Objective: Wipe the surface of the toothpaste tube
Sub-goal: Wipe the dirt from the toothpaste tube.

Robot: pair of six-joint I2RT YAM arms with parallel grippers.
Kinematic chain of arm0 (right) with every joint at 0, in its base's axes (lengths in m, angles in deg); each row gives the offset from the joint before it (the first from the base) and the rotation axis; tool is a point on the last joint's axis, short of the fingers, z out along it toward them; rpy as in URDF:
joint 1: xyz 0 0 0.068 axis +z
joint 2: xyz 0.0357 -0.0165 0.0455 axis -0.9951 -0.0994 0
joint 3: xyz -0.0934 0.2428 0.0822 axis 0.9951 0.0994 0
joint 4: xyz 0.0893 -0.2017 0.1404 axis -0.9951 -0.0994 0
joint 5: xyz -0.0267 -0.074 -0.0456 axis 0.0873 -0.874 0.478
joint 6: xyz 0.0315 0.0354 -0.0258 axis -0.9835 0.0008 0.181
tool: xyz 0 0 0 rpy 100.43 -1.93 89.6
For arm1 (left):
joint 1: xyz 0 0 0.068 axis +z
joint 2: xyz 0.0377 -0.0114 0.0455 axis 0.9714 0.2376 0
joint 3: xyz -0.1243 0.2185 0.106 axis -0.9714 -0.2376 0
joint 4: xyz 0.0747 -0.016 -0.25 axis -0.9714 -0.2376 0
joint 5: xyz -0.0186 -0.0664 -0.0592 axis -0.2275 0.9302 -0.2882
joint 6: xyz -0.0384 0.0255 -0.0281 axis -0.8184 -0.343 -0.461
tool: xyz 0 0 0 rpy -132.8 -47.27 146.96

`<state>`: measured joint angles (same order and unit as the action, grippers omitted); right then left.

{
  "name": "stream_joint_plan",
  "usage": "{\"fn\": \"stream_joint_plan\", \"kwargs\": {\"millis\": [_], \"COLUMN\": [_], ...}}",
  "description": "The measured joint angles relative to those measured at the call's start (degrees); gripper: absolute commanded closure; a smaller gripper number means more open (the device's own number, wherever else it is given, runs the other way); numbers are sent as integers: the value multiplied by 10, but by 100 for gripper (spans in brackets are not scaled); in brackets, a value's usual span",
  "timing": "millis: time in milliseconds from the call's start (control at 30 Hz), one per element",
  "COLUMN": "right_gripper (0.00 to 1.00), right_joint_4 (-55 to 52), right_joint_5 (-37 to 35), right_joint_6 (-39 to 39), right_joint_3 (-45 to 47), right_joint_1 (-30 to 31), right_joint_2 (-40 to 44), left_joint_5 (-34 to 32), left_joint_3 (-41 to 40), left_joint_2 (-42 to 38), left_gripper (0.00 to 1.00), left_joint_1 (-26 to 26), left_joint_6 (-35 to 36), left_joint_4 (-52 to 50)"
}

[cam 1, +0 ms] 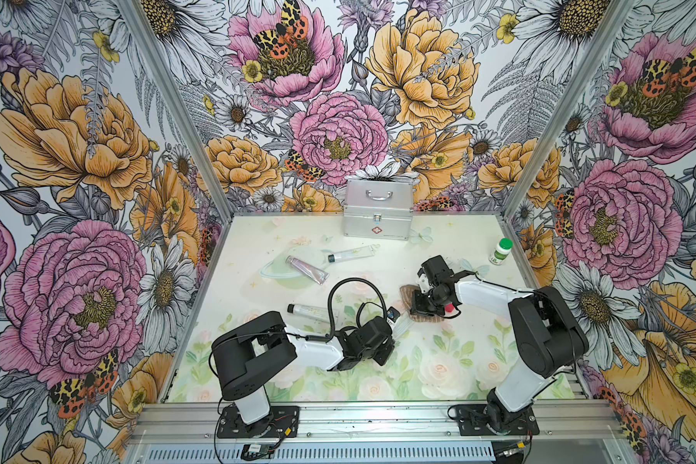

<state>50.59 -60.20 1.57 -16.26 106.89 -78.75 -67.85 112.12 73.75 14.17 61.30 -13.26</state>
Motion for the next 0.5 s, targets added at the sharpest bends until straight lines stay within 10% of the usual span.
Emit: {"fn": "stream_joint_plan", "kwargs": {"millis": [500], "right_gripper": [100], "right_joint_4": [-3], "right_joint_5": [0], "right_joint_6": [-30], "right_joint_3": [43], "right_joint_1": [80], "right_joint_2": [60], "left_joint_5": [60], "left_joint_3": [0], "left_joint_2": [0], "left_gripper": [74], "left_joint_1": [33], "left_joint_6": [0], "left_joint_4": [3]}}
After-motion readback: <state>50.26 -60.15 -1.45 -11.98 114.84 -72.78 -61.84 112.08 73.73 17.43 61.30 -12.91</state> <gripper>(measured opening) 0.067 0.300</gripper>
